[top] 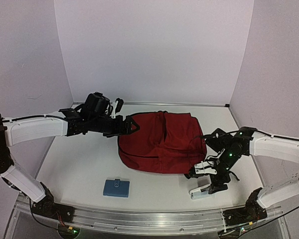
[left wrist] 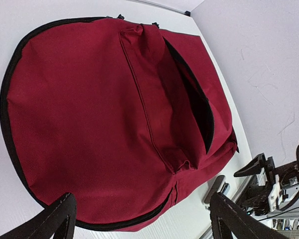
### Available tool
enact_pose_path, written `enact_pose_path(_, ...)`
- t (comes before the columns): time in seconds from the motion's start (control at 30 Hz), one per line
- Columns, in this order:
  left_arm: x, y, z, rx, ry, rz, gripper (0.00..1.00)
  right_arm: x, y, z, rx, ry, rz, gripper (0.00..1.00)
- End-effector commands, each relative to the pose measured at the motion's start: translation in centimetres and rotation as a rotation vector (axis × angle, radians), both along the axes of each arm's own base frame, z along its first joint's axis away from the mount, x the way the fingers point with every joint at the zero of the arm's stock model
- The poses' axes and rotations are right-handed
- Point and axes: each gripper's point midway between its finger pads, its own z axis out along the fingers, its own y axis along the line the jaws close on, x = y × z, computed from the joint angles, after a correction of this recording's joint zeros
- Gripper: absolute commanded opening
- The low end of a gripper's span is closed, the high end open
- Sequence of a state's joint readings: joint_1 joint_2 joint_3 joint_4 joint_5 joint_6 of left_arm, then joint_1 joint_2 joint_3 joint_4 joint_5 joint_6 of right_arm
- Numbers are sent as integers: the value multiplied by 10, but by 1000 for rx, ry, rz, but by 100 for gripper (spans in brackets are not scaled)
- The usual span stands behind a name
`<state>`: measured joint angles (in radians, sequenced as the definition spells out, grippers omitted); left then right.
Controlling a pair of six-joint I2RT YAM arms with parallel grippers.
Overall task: Pack the student bag
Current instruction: Pick up the stationery from the center of the board.
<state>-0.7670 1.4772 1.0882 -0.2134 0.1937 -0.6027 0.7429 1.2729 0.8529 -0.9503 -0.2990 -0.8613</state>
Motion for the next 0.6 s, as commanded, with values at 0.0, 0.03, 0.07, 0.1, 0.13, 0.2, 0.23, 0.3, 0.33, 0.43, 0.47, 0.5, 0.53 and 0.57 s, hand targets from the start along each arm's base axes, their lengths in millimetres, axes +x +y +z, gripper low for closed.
enact_pose_path(0.0, -2, 6, 25, -33, -50, 22, 93, 12, 2, -16, -11, -121, 71, 91)
enact_pose_path(0.03, -2, 6, 25, -32, -50, 22, 93, 12, 3, -20, -15, -129, 80, 90)
enact_pose_path(0.07, -2, 6, 25, -30, -49, 22, 93, 13, 2, -25, -20, -136, 90, 90)
enact_pose_path(0.1, -2, 6, 25, -29, -48, 22, 93, 13, 2, -29, -26, -142, 99, 90)
enact_pose_path(0.13, -2, 6, 25, -27, -47, 21, 93, 12, 1, -33, -33, -146, 110, 90)
enact_pose_path(0.2, -2, 7, 25, -23, -48, 22, 93, 9, -3, -45, -56, -143, 135, 89)
enact_pose_path(0.23, -2, 7, 25, -20, -49, 23, 93, 7, -5, -50, -66, -144, 148, 87)
enact_pose_path(0.3, -1, 7, 26, -18, -51, 25, 93, 6, -7, -57, -78, -150, 166, 86)
enact_pose_path(0.33, -1, 7, 26, -19, -53, 25, 93, 5, -8, -59, -82, -151, 174, 84)
enact_pose_path(0.43, 0, 6, 28, -17, -55, 24, 93, 2, -9, -64, -87, -140, 190, 79)
enact_pose_path(0.47, 0, 6, 28, -16, -55, 24, 93, 0, -10, -66, -88, -131, 195, 76)
enact_pose_path(0.5, 0, 6, 28, -15, -56, 23, 93, -2, -11, -68, -91, -123, 199, 73)
enact_pose_path(0.53, 0, 6, 28, -15, -57, 23, 93, -3, -12, -70, -95, -119, 203, 69)
enact_pose_path(0.57, 1, 6, 28, -15, -58, 23, 93, -4, -12, -72, -99, -118, 205, 65)
